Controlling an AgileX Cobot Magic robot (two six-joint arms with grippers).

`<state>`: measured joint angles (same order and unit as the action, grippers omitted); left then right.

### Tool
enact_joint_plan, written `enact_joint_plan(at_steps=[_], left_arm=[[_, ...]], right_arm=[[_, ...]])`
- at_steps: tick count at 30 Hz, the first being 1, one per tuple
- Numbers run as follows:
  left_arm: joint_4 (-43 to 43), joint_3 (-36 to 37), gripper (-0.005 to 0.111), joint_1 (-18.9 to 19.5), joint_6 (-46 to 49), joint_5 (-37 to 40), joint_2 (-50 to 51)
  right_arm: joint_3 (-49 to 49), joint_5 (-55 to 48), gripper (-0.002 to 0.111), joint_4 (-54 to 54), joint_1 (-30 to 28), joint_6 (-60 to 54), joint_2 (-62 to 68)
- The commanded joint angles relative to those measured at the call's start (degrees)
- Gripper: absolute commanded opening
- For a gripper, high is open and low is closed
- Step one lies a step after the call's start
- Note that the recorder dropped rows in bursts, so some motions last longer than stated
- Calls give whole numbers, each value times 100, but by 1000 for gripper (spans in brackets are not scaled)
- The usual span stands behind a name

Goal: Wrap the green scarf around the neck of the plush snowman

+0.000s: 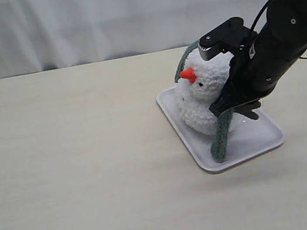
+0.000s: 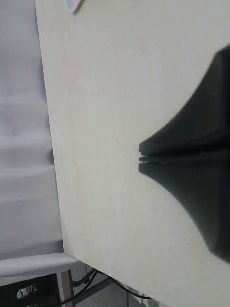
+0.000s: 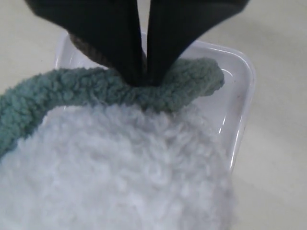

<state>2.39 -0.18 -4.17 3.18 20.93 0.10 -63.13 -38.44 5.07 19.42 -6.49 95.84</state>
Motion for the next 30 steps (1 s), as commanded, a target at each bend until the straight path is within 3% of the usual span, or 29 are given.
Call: enact_joint_plan(at_steps=[1,13,30], left_arm=[[-4,18,0,7,-5,-64,-10],[-4,18,0,7,-5,-64,-10],[-4,18,0,7,-5,-64,-10]], right_arm=[[2,-55,4,-122,1,-31,-184],[2,203,4,34,1,-167,-454],[2,228,4,7,1,-37,188]])
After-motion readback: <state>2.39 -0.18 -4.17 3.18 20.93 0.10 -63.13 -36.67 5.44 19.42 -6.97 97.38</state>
